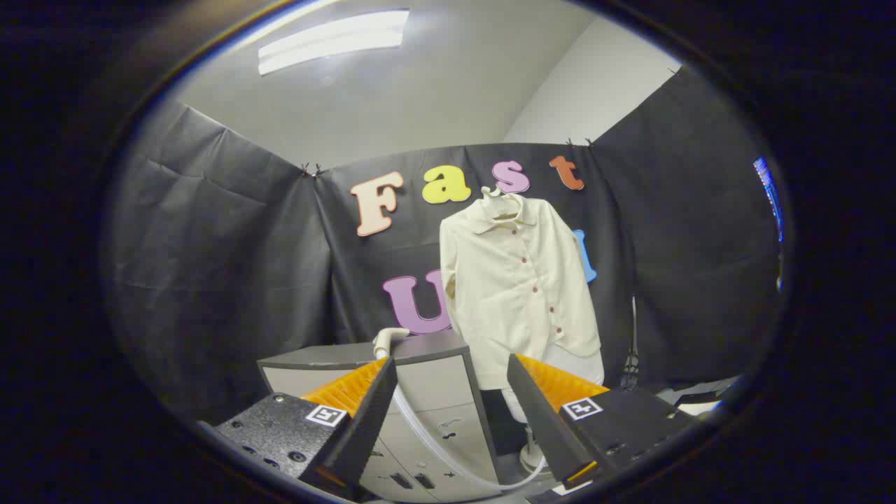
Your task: Iron the clothes twice with a garment steamer, once on the left side and once on the right side.
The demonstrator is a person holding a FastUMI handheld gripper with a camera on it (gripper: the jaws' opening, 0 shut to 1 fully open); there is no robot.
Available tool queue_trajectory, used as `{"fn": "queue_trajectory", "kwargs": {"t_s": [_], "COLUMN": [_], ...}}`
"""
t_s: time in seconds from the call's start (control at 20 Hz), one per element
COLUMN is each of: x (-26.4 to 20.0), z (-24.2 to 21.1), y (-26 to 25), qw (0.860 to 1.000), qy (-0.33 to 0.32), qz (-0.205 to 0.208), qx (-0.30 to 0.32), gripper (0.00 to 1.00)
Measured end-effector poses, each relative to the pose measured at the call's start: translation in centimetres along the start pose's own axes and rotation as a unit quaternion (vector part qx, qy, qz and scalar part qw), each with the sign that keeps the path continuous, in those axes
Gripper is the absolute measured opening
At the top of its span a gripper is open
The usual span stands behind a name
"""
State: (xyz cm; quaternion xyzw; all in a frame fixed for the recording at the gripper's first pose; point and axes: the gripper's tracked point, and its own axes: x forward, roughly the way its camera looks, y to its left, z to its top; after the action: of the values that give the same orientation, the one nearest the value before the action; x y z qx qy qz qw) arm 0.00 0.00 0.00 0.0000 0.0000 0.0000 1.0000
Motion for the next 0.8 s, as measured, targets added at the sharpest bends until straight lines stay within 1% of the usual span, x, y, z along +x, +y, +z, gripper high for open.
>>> {"fn": "queue_trajectory", "kwargs": {"t_s": [0.2,0.55,0.8], "x": [-0.2,-0.4,-0.1], "z": [-0.4,-1.7,-1.9], "y": [0.3,2.1,2.6], "qw": [1.000,0.999,0.999], "qy": [-0.001,0.014,0.016], "qz": [-0.001,0.016,0.018], "qx": [-0.004,-0.028,-0.031], "gripper": [0.96,0.96,0.96]}}
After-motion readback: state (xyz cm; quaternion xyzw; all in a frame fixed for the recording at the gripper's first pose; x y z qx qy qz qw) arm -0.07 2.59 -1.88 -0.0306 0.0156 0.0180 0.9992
